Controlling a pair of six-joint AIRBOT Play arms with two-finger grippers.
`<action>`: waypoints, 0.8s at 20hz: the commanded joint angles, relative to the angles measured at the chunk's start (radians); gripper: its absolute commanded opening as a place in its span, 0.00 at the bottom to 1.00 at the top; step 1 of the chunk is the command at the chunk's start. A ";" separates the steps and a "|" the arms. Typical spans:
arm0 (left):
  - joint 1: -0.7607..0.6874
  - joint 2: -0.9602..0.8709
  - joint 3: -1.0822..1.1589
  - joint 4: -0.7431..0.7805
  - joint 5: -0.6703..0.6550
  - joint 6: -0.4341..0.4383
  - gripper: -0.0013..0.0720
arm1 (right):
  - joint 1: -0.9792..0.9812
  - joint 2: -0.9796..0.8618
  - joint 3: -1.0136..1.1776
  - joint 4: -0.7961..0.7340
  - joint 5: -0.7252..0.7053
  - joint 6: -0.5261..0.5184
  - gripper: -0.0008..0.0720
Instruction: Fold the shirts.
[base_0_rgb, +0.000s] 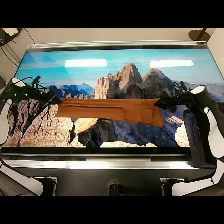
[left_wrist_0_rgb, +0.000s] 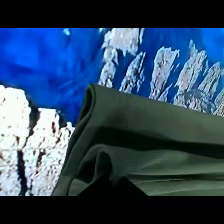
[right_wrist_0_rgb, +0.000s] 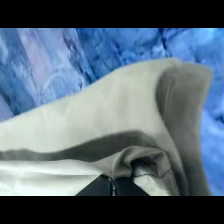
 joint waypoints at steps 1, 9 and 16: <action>-0.011 -0.014 0.014 -0.023 -0.031 -0.011 0.60 | -0.006 -0.001 0.012 0.058 -0.010 -0.008 0.57; 0.090 0.114 0.093 -0.010 -0.156 -0.009 0.78 | -0.261 0.082 0.044 -0.230 0.364 -0.064 0.96; 0.019 0.248 0.093 -0.011 -0.158 -0.005 0.78 | -0.153 -0.084 -0.003 -0.042 0.282 -0.090 0.99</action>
